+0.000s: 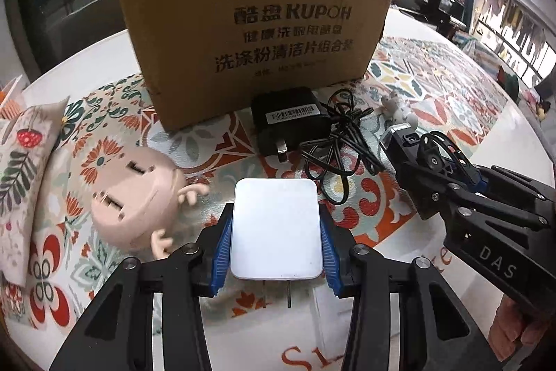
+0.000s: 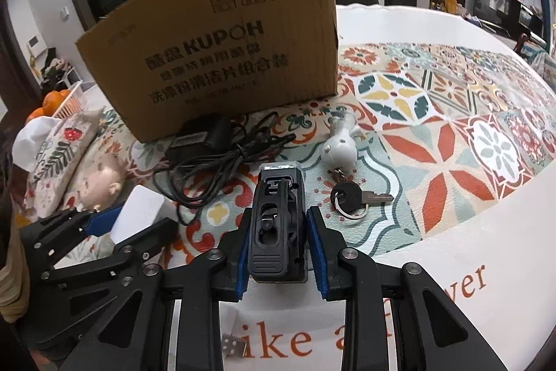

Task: Organize rigid objects
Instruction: 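Carry the white charger and black device over the cardboard box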

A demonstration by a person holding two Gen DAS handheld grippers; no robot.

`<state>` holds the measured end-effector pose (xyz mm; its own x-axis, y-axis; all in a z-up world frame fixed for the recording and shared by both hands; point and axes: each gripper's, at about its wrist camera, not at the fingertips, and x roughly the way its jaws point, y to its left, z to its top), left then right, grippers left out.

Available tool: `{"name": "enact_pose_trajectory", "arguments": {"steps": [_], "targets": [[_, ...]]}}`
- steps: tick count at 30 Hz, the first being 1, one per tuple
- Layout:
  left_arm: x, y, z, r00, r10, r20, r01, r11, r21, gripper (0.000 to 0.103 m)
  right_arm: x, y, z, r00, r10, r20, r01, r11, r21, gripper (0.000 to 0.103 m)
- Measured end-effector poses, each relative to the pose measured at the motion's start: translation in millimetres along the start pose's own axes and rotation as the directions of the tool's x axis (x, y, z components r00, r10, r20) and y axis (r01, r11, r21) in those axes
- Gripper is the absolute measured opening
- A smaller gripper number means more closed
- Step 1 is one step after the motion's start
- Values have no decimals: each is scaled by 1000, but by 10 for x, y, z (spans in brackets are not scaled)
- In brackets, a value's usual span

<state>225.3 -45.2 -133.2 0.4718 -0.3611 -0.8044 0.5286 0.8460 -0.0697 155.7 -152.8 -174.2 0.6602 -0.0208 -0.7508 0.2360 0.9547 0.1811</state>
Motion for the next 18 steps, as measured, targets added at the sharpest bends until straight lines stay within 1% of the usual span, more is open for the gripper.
{"name": "enact_pose_trajectory", "arguments": {"steps": [8, 13, 18], "targets": [[-307, 10, 21, 998, 28, 62, -25, 998, -58, 44, -263, 93, 46, 998, 33, 61, -30, 999, -37, 30], [-485, -33, 63, 993, 54, 107, -47, 997, -67, 44, -393, 108, 93, 995, 56, 88, -52, 997, -50, 30], [-656, -55, 151, 988, 62, 142, -51, 996, -77, 44, -519, 103, 158, 990, 82, 118, -77, 996, -52, 30]]}}
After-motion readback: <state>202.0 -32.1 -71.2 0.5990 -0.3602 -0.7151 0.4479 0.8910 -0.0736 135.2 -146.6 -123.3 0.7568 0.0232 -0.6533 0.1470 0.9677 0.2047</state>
